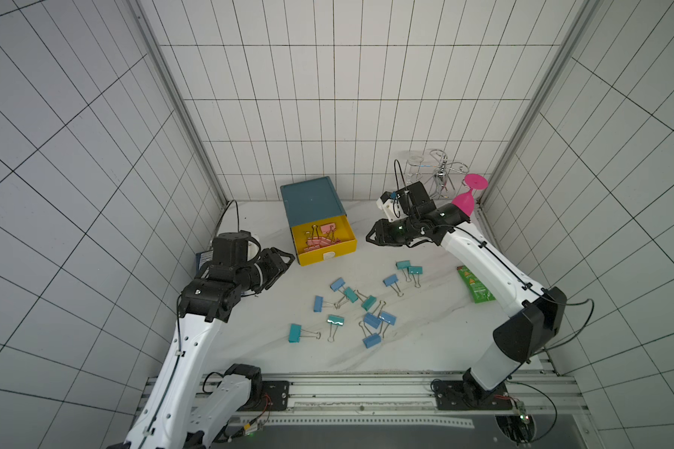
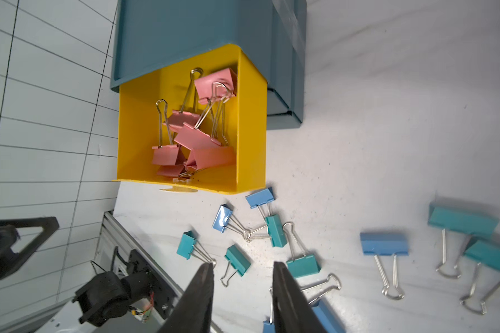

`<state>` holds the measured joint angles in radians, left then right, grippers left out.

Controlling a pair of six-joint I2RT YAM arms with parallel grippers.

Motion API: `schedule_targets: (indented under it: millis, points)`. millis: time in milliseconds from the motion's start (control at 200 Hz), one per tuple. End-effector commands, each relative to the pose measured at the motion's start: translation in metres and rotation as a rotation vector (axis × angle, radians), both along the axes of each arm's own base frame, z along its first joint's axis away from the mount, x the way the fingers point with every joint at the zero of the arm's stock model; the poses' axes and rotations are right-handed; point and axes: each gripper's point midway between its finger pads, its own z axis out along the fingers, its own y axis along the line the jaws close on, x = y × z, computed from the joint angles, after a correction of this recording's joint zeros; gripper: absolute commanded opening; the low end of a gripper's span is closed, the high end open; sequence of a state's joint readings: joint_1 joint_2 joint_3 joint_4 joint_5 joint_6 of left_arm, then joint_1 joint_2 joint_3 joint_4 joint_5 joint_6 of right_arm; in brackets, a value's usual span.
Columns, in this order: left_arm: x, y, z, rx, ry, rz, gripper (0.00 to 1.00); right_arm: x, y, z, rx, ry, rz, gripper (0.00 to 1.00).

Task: Put the binder clips in the drawer according to color
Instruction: Close the drawer in the storage box.

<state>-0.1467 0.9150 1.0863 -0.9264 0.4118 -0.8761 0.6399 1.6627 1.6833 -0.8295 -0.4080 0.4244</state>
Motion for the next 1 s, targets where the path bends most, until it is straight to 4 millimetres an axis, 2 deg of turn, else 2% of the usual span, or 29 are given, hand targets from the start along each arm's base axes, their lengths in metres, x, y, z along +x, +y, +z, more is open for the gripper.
schedule_targets:
  millis: [0, 100, 310, 635, 995]
  points:
    - [-0.003, -0.005, -0.01, -0.043, 0.014, -0.01, 0.3, -0.006, 0.003, 0.005, 0.093, 0.032, -0.016, 0.2]
    - [-0.003, -0.009, -0.021, -0.076, 0.037, -0.013, 0.0, -0.005, 0.012, 0.0, 0.155, 0.058, -0.027, 0.0]
    - [0.005, -0.019, -0.037, -0.132, 0.093, -0.04, 0.0, -0.003, 0.023, -0.008, 0.218, 0.111, -0.032, 0.0]
    - [0.028, -0.025, -0.042, -0.162, 0.087, -0.039, 0.0, 0.01, 0.04, -0.014, 0.266, 0.146, -0.034, 0.0]
    - [0.048, -0.028, -0.045, -0.155, 0.087, -0.046, 0.0, 0.019, 0.046, -0.022, 0.262, 0.164, -0.026, 0.0]
